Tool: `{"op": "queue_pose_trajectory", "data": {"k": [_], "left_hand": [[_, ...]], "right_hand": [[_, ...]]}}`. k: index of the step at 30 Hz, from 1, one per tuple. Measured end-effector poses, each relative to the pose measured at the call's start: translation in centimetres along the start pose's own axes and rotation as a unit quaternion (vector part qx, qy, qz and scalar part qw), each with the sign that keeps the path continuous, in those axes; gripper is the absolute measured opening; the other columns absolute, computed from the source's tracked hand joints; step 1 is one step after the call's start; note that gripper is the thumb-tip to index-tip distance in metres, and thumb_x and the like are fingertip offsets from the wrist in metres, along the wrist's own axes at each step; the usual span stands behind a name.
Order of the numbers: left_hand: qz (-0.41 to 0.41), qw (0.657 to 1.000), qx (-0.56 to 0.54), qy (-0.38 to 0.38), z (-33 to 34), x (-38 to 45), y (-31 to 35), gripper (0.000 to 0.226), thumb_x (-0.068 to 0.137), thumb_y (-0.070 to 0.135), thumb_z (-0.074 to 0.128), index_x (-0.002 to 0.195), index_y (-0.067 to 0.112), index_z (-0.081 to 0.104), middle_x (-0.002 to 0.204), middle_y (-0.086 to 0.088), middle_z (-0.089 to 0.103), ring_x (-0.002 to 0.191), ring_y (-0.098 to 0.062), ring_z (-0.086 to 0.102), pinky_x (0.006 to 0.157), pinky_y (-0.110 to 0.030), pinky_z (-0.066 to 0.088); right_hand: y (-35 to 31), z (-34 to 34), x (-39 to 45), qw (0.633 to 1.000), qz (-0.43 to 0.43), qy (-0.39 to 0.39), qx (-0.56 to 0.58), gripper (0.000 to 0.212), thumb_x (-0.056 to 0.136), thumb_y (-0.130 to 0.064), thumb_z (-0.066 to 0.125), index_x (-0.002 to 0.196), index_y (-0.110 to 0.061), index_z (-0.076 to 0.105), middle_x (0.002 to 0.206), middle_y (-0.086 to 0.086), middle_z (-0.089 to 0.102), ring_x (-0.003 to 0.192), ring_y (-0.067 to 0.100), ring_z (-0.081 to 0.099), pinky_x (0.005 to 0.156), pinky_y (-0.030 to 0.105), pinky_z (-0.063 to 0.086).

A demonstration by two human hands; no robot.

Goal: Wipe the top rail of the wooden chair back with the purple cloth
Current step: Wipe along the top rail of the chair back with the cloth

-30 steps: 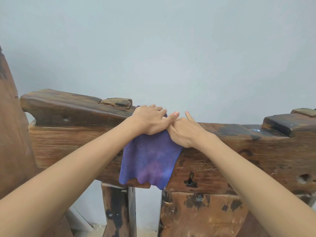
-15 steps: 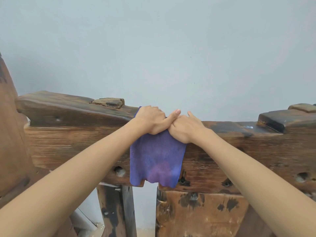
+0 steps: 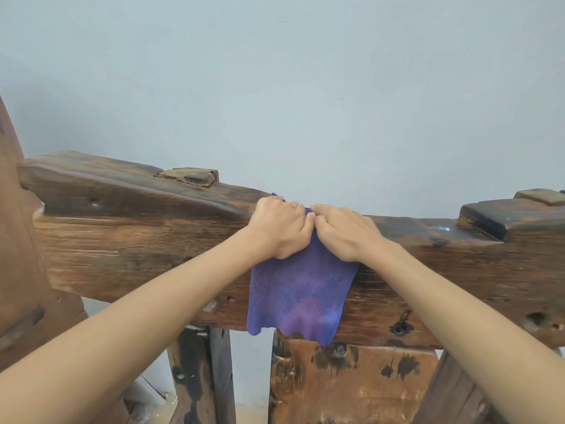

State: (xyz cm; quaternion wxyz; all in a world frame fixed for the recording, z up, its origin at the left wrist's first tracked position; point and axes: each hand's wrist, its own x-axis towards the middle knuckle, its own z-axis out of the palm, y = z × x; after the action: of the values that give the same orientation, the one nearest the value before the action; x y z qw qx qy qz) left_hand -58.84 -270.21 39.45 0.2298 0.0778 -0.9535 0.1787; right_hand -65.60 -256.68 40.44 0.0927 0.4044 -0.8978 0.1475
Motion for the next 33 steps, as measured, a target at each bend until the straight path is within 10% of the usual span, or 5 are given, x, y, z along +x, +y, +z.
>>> {"op": "queue_pose_trajectory", "data": {"k": [9, 17, 33], "left_hand": [[-0.043, 0.98, -0.029, -0.194, -0.7, 3.9, 0.3, 0.063, 0.103, 0.042, 0.008, 0.129, 0.016, 0.059, 0.14, -0.007, 0.06, 0.13, -0.027, 0.054, 0.099, -0.043, 0.034], [-0.081, 0.967, -0.161, -0.178, -0.4, 2.8, 2.8, 0.061, 0.104, 0.042, 0.013, 0.139, 0.008, 0.05, 0.152, -0.009, 0.047, 0.142, -0.027, 0.039, 0.112, -0.046, 0.028], [-0.092, 0.933, -0.201, -0.282, 0.0, 6.4, 1.8, 0.055, 0.101, 0.027, 0.019, 0.138, 0.018, 0.058, 0.15, -0.007, 0.052, 0.134, -0.027, 0.049, 0.113, -0.044, 0.034]], "right_hand": [[2.2, -0.1, 2.8, 0.996, 0.021, -0.084, -0.031, 0.05, 0.102, -0.037, 0.02, 0.137, -0.03, 0.056, 0.145, 0.002, 0.057, 0.13, 0.028, 0.051, 0.095, 0.042, 0.036], [4.0, 0.0, 0.3, 0.997, -0.009, -0.054, -0.06, 0.055, 0.106, -0.033, 0.017, 0.149, -0.012, 0.043, 0.159, 0.008, 0.041, 0.146, 0.022, 0.036, 0.121, 0.04, 0.019], [4.2, -0.6, 3.5, 0.992, 0.022, -0.094, -0.078, 0.057, 0.097, -0.039, 0.017, 0.138, -0.024, 0.054, 0.146, 0.002, 0.055, 0.131, 0.027, 0.052, 0.095, 0.043, 0.036]]}}
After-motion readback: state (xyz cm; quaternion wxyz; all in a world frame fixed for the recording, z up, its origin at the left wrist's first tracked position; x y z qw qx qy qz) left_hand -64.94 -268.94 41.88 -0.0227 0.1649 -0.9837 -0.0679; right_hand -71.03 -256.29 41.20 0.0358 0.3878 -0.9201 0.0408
